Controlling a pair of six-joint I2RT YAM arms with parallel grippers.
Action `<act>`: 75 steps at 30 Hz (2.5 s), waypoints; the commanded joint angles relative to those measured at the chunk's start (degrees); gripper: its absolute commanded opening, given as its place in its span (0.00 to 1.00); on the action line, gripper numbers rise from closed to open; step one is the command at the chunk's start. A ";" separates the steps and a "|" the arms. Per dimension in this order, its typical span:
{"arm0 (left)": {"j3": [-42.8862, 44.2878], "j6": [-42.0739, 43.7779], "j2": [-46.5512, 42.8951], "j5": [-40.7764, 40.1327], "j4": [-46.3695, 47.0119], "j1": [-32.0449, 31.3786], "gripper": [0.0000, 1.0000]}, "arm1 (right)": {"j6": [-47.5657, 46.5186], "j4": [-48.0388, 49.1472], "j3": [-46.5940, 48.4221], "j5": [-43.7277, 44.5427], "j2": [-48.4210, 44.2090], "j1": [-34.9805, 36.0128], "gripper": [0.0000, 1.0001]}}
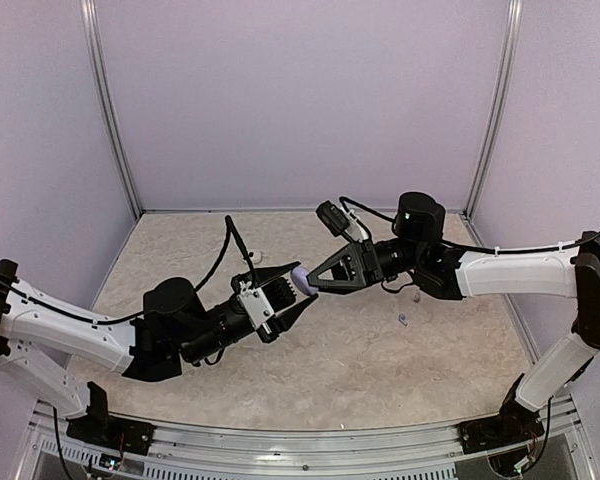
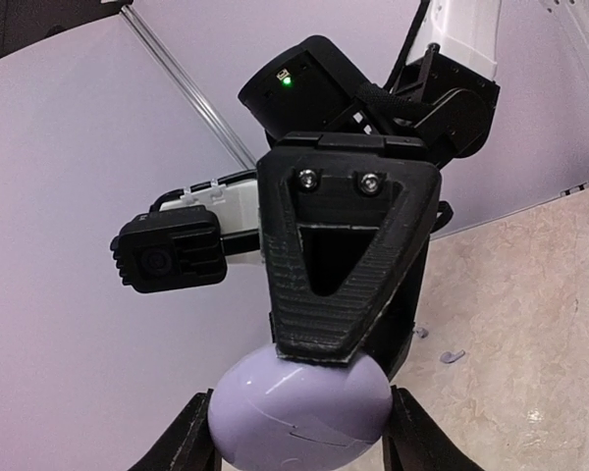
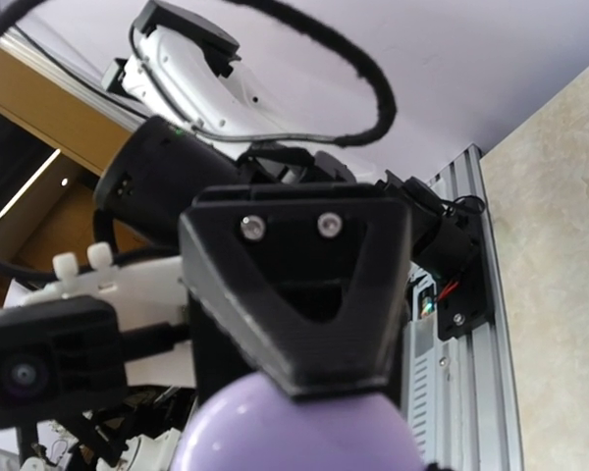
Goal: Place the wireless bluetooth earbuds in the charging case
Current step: Pass from the right arm to the left, then pass from the left arm to the right
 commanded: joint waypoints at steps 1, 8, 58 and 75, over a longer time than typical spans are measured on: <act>1.72 -3.30 -2.80 10.72 -5.64 1.17 0.40 | -2.80 -1.34 0.41 0.18 -0.88 0.35 0.59; 1.55 -16.19 -10.74 31.40 -16.36 9.61 0.32 | -29.06 -23.86 6.15 7.37 -6.46 -2.97 0.80; 21.18 -29.75 5.75 82.74 -59.93 11.17 0.23 | -98.06 -70.63 16.61 52.00 -11.19 35.06 0.45; 26.20 -24.98 9.42 83.12 -69.74 10.29 0.26 | -99.03 -71.57 15.67 55.73 -9.51 37.87 0.32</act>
